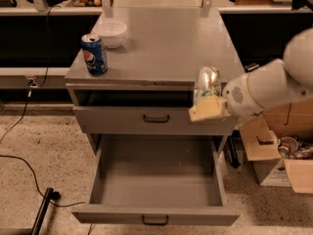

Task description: Pick 7up can from middle drawer and place on counter

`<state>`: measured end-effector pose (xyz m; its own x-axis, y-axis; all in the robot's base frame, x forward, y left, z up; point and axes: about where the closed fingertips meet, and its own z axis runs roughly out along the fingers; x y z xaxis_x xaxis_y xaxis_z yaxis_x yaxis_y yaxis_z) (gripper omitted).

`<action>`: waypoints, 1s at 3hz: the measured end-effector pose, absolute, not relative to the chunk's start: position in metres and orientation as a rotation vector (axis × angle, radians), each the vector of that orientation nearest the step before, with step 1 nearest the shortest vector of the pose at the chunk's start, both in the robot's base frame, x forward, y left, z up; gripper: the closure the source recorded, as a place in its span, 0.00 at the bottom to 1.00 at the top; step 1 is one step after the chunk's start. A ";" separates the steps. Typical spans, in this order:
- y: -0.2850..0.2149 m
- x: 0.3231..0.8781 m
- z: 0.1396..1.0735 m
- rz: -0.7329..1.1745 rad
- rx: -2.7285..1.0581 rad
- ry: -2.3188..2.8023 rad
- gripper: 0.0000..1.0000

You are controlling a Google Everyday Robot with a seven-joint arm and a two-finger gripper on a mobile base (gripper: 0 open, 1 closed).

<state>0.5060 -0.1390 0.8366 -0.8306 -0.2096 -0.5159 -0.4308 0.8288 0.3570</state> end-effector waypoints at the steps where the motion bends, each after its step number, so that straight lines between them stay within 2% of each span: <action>1: -0.144 0.545 0.857 0.622 -0.416 2.659 1.00; 3: -0.105 0.621 0.884 0.587 -0.382 2.837 1.00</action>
Offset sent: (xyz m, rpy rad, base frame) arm 0.1398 0.0649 0.0981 -0.1206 0.2389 0.0097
